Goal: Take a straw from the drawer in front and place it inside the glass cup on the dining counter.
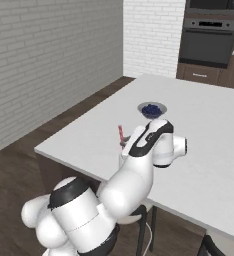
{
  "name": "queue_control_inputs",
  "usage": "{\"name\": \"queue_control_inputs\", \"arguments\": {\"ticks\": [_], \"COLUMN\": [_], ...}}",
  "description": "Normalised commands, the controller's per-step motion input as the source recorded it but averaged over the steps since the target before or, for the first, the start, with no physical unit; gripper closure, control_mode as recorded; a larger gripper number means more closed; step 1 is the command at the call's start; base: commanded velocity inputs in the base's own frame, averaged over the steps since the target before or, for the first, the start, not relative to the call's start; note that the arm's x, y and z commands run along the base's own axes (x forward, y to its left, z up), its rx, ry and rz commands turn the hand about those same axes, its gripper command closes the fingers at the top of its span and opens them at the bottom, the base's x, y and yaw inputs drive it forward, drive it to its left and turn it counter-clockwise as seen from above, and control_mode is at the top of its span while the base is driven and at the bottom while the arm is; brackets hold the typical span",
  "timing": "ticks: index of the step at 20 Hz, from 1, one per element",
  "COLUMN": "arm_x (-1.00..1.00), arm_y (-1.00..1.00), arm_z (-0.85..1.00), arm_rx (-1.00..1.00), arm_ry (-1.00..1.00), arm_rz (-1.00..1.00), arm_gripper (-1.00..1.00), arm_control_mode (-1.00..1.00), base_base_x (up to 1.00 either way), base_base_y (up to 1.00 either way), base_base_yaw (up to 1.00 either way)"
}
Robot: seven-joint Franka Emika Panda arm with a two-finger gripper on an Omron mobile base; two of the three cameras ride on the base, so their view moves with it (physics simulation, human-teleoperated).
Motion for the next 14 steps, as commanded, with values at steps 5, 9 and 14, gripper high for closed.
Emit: {"name": "queue_control_inputs", "arguments": {"ticks": [5,9,14], "arm_x": [0.07,0.07,0.08], "arm_y": [-0.05,-0.05,-0.05], "arm_z": [-0.06,-0.06,-0.06], "arm_rx": [0.00,0.00,0.00], "arm_ry": [0.00,0.00,0.00], "arm_rz": [0.00,0.00,0.00], "arm_gripper": [1.00,1.00,1.00], "arm_control_mode": [-1.00,-1.00,-1.00], "base_base_x": [0.00,0.00,0.00], "base_base_y": [0.00,0.00,0.00], "base_base_yaw": [0.00,0.00,0.00]}}
